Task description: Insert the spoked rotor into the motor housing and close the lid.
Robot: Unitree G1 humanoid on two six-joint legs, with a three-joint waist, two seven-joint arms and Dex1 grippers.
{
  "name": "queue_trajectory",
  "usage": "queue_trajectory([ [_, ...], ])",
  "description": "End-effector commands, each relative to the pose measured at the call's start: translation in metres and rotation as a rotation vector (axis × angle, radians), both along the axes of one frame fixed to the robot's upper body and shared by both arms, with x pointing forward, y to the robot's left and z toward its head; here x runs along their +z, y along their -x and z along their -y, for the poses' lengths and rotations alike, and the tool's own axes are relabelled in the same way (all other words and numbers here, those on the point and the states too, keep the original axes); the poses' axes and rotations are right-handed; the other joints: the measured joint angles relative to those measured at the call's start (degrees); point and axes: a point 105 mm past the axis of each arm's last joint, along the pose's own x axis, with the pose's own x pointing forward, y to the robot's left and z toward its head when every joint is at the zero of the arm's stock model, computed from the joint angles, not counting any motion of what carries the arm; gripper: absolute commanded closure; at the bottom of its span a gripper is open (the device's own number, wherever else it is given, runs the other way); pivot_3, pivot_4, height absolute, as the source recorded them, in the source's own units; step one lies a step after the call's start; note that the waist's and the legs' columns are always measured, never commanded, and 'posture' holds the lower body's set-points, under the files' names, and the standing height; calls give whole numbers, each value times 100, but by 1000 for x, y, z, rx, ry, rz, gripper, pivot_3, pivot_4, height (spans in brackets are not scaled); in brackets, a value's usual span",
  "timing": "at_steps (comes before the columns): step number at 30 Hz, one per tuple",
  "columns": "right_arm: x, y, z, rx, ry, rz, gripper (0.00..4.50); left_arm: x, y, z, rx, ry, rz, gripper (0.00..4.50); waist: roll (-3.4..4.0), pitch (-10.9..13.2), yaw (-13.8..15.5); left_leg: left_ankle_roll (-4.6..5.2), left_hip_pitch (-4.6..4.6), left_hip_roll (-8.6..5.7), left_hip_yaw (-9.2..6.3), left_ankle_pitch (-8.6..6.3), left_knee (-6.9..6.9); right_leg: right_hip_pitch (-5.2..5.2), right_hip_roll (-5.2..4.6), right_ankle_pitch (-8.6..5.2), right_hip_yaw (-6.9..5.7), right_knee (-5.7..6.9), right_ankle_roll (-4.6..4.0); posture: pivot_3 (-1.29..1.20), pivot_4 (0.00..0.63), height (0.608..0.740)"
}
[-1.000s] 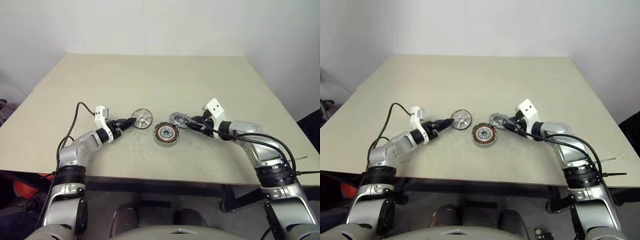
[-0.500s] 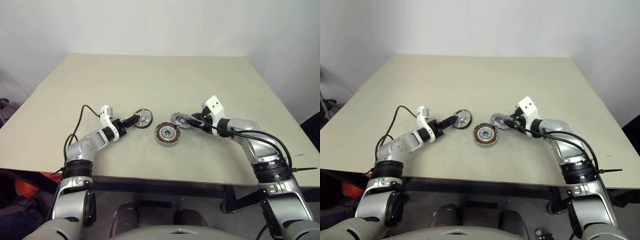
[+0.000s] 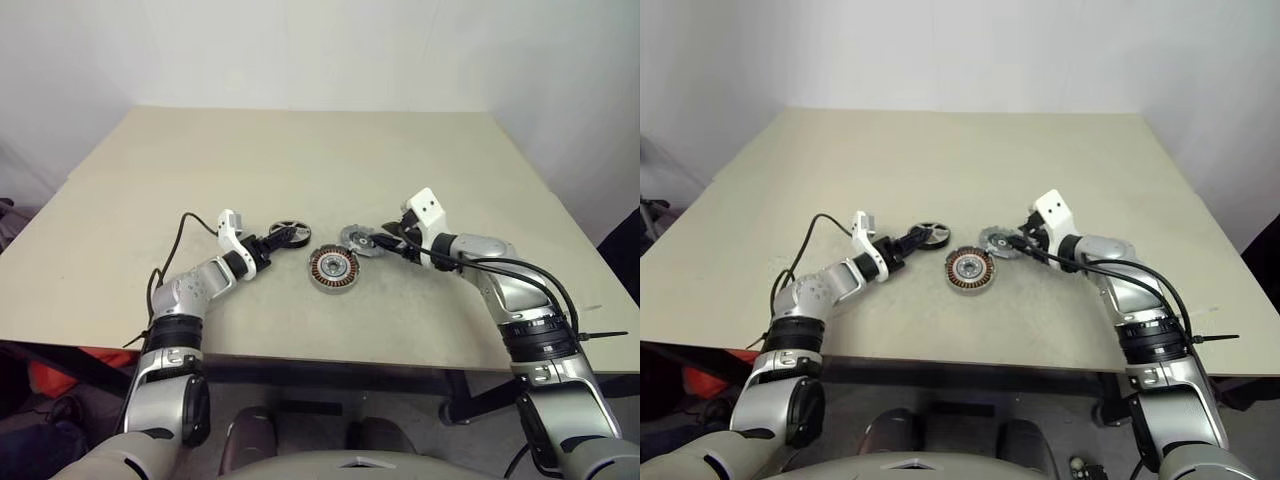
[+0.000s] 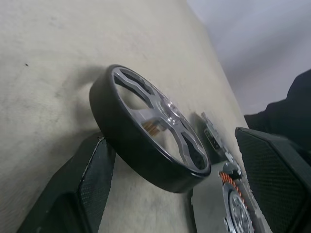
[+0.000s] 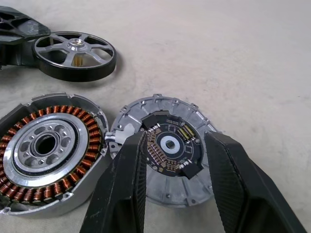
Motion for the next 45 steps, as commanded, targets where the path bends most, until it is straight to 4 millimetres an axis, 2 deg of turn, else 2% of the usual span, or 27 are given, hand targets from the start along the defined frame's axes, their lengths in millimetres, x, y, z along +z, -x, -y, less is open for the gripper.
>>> queue_trajectory([
  [1,20,-7,2,-15,-20,71,2592,8,-10,-9,80,46,8,832,0,0,0,-1,3,0,0,0,0,2,0,0,0,0,0,0,0,740],
  [2,20,-7,3,-17,-20,71,2592,9,-12,-11,93,59,4,1036,0,0,-3,-2,3,0,0,1,0,3,0,0,0,0,0,0,0,740],
  [6,20,-8,2,-24,-22,70,2592,7,-12,-10,92,59,-15,2368,0,0,-1,-2,1,1,-1,1,0,1,1,0,-1,0,0,0,0,740],
  [8,20,-8,2,-24,-21,70,2592,6,-11,-9,87,59,-19,2368,0,0,1,0,-4,1,-2,0,0,-1,1,0,-3,-3,0,0,0,740],
  [11,20,-9,2,-26,-22,72,2592,4,-9,-8,77,56,-26,2975,0,0,1,6,-8,1,-2,-4,0,-1,1,0,-5,-9,0,0,0,740],
  [13,21,-10,2,-29,-21,73,2592,2,-8,-9,78,50,-37,3590,0,0,1,8,-8,1,-3,-4,0,-1,0,0,-6,-10,0,0,0,740],
  [21,21,-11,3,-38,-19,77,2592,1,-5,-13,69,63,-48,3590,0,0,-7,6,9,2,-3,-4,0,15,0,0,-6,-10,1,0,0,740],
  [25,19,-12,7,-50,-3,78,2592,34,-3,-23,72,308,8,3590,-2,1,-10,7,4,2,-2,-4,-1,10,1,0,-7,-12,0,0,0,740],
  [27,18,-12,10,-58,1,75,2592,44,-2,-25,60,370,18,3590,-4,3,-7,7,-5,3,-1,-4,-1,3,2,0,-10,-12,0,0,0,740],
  [31,15,-12,18,-70,44,67,2592,55,3,-11,-22,422,13,3590,-4,3,9,7,-9,0,-1,-4,-1,4,0,-1,-13,-15,0,0,0,740],
  [37,14,-11,31,-90,89,68,2592,64,13,21,-154,475,-8,3590,-7,5,10,13,-7,-4,-1,-8,-1,19,-3,0,-15,-31,1,0,0,740],
  [45,13,-8,27,-95,75,68,2592,52,10,19,-121,423,-30,3590,-8,5,-10,17,-7,3,-2,-10,-3,17,3,0,-20,-36,1,0,0,740],
])
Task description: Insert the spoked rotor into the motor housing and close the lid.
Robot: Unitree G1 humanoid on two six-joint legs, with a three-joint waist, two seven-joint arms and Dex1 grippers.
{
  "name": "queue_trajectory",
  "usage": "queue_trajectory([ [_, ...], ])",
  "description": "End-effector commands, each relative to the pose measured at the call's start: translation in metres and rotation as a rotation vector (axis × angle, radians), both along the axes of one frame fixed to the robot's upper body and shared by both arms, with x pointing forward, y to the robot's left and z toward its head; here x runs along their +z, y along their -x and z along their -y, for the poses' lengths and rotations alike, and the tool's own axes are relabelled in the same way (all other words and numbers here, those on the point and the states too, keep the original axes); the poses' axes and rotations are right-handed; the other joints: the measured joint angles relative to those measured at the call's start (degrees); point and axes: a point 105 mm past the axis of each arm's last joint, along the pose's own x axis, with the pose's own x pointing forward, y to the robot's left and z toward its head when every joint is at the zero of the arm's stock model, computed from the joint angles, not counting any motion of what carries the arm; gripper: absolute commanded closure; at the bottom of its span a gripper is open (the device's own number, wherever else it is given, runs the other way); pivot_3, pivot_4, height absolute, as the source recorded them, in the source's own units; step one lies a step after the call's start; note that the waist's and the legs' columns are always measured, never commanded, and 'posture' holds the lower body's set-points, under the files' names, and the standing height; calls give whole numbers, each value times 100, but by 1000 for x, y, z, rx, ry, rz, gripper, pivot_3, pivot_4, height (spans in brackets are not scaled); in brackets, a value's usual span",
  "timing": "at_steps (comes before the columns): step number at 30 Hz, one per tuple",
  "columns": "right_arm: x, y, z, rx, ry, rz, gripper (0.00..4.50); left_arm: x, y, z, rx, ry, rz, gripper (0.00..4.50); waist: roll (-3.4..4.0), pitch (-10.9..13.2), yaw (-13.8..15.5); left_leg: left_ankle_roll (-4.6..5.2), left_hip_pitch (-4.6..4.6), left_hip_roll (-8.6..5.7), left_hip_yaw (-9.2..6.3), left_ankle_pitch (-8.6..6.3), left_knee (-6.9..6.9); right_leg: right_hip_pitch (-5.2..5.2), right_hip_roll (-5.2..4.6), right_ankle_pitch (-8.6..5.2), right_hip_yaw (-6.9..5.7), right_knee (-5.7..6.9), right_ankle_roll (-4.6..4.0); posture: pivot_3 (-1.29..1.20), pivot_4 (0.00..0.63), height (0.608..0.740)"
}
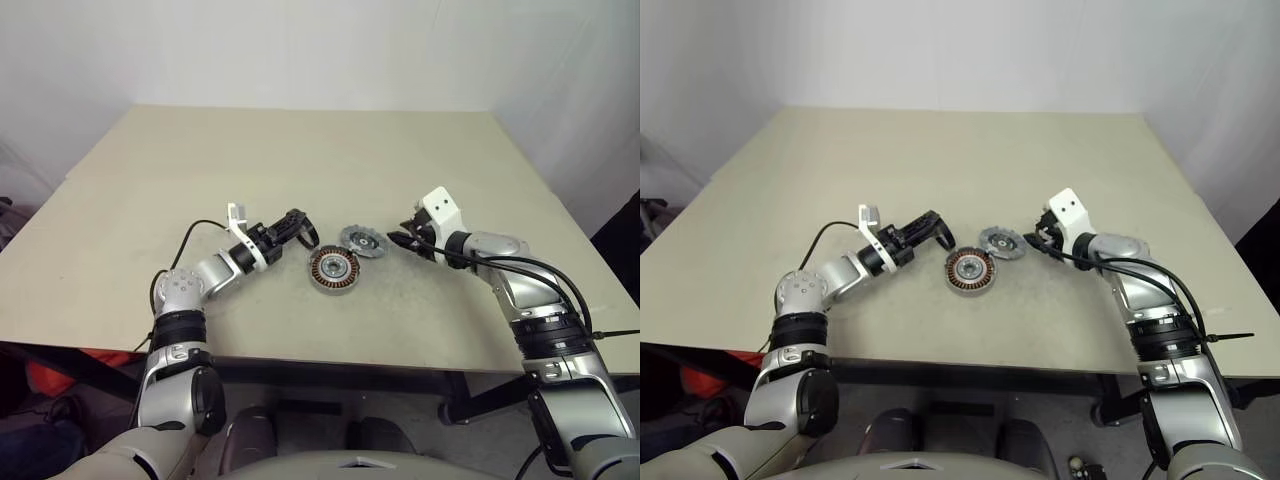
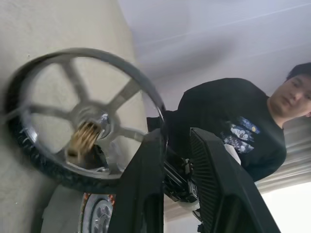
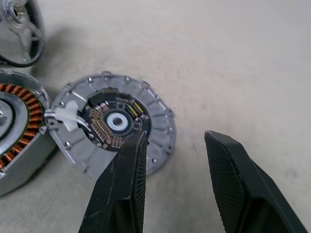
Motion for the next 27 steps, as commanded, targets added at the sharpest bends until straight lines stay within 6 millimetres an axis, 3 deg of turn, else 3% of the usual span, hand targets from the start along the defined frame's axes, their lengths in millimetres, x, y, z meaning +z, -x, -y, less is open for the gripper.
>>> queue_trajectory([
  [1,17,-3,-2,1,-16,61,2592,12,-4,-7,28,-9,53,3590,0,0,5,1,0,-1,0,0,0,0,0,0,0,-1,0,0,0,740],
  [8,20,-7,-6,12,-14,68,2592,10,-4,-9,48,-32,59,3590,0,0,8,2,-1,-2,0,-1,0,4,-2,0,-1,-5,0,0,0,740],
  [17,19,-6,-10,24,-18,65,2592,-16,5,-20,98,-110,13,3590,0,0,5,6,0,0,0,-4,0,6,-1,0,-3,-10,0,0,0,740],
  [27,19,-7,-13,26,-19,67,2592,-11,0,-25,119,-130,38,3590,0,0,6,6,5,1,0,-4,0,12,-1,0,-4,-10,0,0,0,740],
])
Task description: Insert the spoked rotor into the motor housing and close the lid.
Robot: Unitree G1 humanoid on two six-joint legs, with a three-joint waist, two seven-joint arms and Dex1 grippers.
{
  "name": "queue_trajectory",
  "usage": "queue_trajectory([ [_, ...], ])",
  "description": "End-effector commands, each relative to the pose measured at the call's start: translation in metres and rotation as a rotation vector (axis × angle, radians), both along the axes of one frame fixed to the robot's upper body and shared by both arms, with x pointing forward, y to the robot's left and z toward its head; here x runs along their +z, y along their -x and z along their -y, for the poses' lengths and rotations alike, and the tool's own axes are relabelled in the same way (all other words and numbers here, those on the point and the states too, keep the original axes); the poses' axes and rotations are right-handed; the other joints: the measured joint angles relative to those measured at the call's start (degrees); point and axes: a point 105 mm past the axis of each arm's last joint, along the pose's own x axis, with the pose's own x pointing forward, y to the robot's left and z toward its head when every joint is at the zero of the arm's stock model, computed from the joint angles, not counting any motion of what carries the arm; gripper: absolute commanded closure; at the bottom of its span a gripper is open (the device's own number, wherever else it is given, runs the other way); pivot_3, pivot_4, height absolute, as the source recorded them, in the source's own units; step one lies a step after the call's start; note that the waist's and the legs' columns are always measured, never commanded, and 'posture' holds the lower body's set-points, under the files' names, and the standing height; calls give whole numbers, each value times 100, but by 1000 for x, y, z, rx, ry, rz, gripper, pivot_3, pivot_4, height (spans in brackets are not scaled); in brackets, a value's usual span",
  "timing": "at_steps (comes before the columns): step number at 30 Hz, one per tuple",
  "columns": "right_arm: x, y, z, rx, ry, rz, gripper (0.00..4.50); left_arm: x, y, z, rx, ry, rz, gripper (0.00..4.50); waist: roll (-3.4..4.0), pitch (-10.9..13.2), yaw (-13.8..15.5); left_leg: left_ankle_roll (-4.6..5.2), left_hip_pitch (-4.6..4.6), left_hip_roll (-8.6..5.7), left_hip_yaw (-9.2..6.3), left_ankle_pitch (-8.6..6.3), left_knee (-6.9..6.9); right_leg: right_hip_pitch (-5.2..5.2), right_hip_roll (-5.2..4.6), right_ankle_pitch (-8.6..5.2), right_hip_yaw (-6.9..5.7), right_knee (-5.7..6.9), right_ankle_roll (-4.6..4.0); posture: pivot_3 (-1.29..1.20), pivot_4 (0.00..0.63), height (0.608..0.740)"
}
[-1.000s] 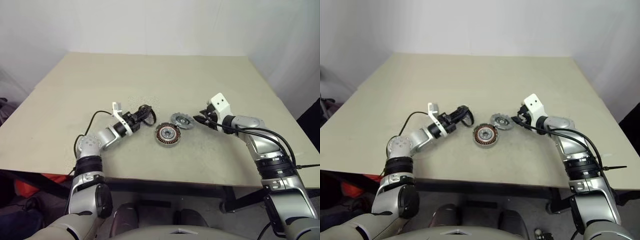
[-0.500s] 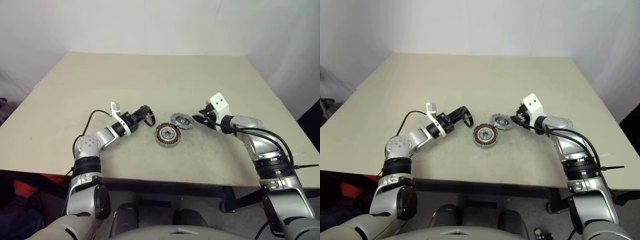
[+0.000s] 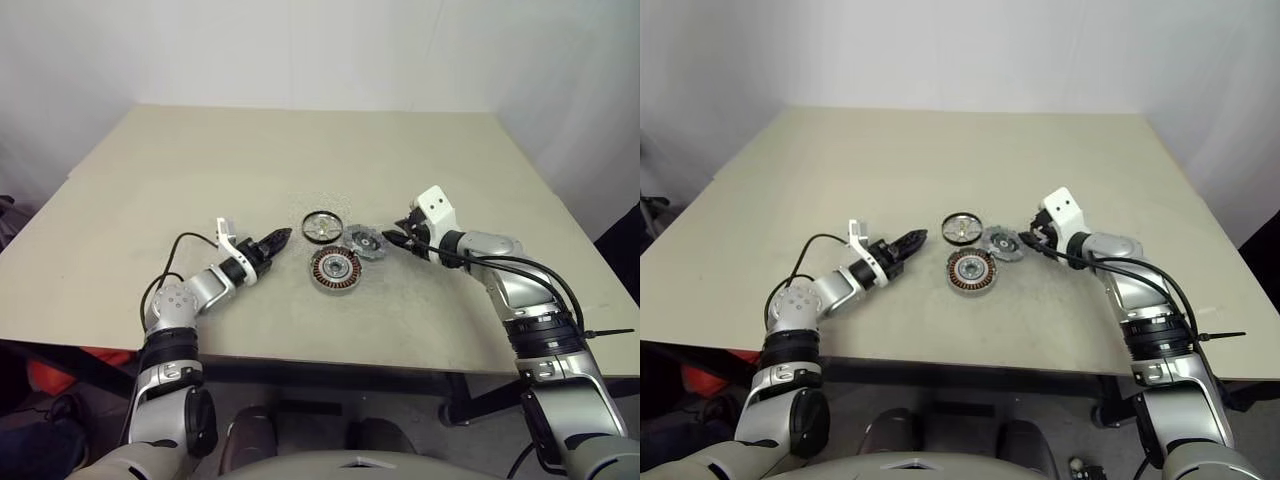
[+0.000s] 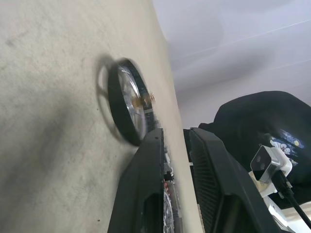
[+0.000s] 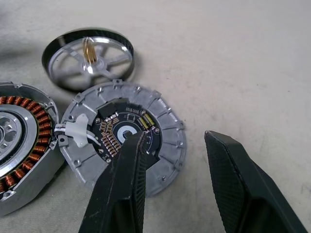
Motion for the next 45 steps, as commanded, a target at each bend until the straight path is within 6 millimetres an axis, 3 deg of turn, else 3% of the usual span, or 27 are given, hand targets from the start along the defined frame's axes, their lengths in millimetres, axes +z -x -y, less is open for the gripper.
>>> queue_trajectory([
  [1,16,-4,-4,13,-3,56,2592,18,-7,-4,16,-23,79,3590,0,0,-2,0,0,0,0,0,0,0,0,0,0,0,0,0,0,740],
  [15,22,-12,-16,25,-56,99,2592,23,-18,-1,25,-210,194,3590,0,0,-2,0,0,1,-1,0,0,0,0,0,-1,1,0,0,0,740],
  [21,18,-26,-44,40,-113,125,2592,4,-37,-9,144,-543,261,3590,0,0,-17,-4,2,4,-5,2,0,0,1,0,-1,4,0,0,0,740],
  [29,13,-38,-83,101,-140,118,2592,-4,-35,-3,127,-604,296,3590,0,0,-11,-1,-8,5,-6,1,0,-7,0,0,-6,5,0,0,0,740],
  [36,2,-39,-107,150,-143,88,2592,-10,-31,-14,141,-624,278,3590,0,0,-13,-1,-8,6,-5,1,0,-7,0,0,-9,8,-1,0,0,740],
  [45,-13,-47,-119,135,-165,50,2592,-13,-29,-18,160,-626,262,3590,0,0,-23,-3,-4,8,-5,2,0,-7,0,0,-8,14,-1,0,0,740],
])
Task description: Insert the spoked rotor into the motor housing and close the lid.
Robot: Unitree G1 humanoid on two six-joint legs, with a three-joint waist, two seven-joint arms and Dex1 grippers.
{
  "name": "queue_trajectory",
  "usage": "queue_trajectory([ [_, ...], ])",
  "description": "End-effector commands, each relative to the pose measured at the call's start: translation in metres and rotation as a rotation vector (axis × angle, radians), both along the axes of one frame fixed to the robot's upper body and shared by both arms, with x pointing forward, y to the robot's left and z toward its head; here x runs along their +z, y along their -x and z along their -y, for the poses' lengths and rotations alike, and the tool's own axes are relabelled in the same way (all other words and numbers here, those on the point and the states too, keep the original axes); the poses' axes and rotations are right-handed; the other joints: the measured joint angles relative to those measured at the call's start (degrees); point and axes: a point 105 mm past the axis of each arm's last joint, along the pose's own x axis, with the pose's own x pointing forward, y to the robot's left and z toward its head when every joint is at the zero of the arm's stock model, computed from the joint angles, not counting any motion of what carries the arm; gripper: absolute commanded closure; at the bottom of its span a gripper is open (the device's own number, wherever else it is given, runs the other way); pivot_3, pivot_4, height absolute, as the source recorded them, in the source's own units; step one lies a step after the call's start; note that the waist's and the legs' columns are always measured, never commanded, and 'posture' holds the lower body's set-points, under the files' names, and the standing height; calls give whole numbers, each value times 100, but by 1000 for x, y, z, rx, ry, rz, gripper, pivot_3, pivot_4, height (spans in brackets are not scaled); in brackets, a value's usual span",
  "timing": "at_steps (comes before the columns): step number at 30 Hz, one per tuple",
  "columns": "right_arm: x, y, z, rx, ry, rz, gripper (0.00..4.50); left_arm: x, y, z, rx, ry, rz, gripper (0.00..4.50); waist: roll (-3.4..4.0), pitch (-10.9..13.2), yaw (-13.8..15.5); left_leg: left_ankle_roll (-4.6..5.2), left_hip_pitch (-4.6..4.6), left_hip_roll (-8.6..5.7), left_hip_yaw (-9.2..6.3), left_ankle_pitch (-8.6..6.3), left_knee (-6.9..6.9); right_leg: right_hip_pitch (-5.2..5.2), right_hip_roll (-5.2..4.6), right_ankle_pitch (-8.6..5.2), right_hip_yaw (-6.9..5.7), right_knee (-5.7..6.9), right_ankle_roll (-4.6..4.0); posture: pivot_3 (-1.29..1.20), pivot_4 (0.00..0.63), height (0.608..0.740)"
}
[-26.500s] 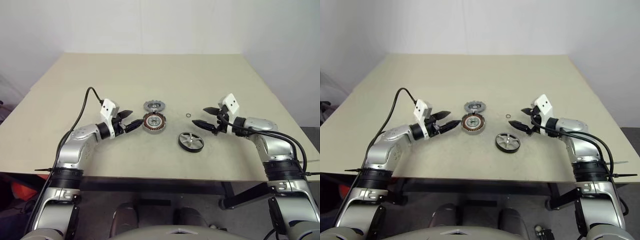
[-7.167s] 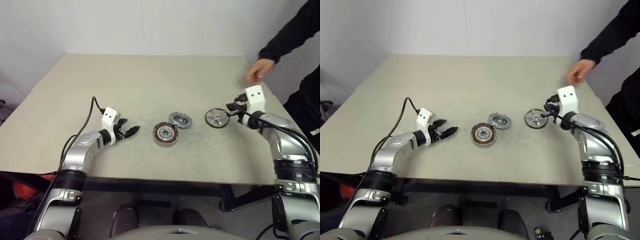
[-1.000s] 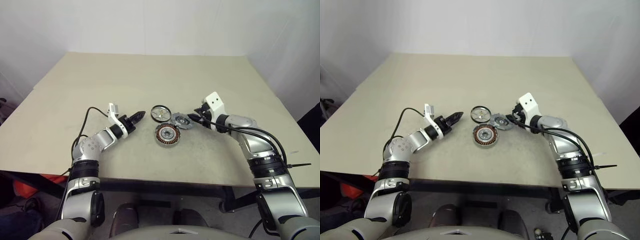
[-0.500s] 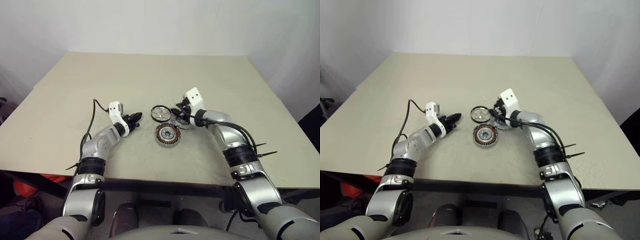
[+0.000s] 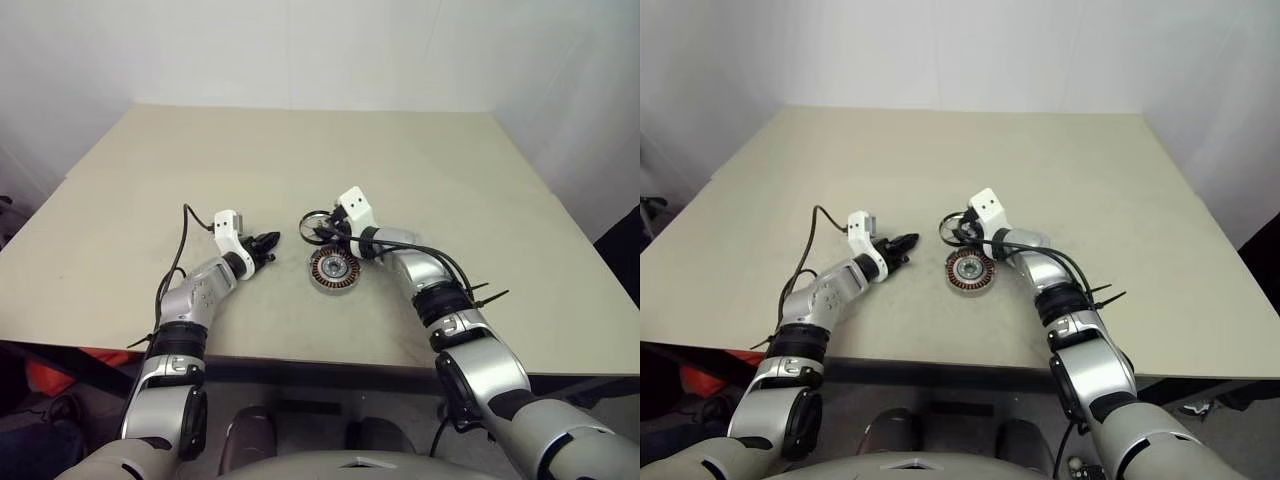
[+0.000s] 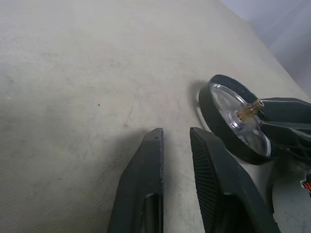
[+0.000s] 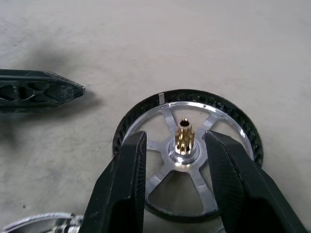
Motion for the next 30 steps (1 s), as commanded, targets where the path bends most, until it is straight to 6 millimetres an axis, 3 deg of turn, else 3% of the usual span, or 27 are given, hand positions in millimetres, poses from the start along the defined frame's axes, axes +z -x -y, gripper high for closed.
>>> queue_trajectory([
  [1,14,-9,-5,-6,-29,46,2592,11,-2,-4,18,-2,44,3590,0,0,-6,0,1,1,0,0,0,0,0,0,0,0,0,0,0,740],
  [7,9,-16,-4,-40,-38,20,2592,9,1,-6,23,-7,40,3590,0,0,-12,-6,3,3,2,3,0,-4,0,-2,0,13,-3,0,0,740],
  [10,8,-18,-3,-51,-42,14,3199,9,1,-8,32,-9,42,3620,0,0,-12,-7,4,3,3,4,0,-3,0,-2,0,16,-3,0,0,740],
  [14,17,-21,-2,-50,-75,33,4487,9,1,-9,37,-12,40,3620,0,0,-10,-8,4,4,3,5,0,-5,1,-3,0,18,-5,0,0,740],
  [18,26,-22,0,-45,-95,54,4487,8,1,-10,40,-14,38,3620,1,0,-8,-8,3,4,3,4,0,-6,0,-3,0,18,-5,0,0,740],
  [26,94,-9,-1,20,-391,114,4487,11,0,-4,14,22,34,3620,1,1,5,-7,-1,6,1,4,0,-11,2,-3,0,19,-6,0,0,740],
  [30,128,-3,19,6,-839,-123,4487,35,2,6,-51,176,72,3620,1,1,15,-7,0,5,1,4,0,-9,1,-4,1,19,-6,0,0,740],
])
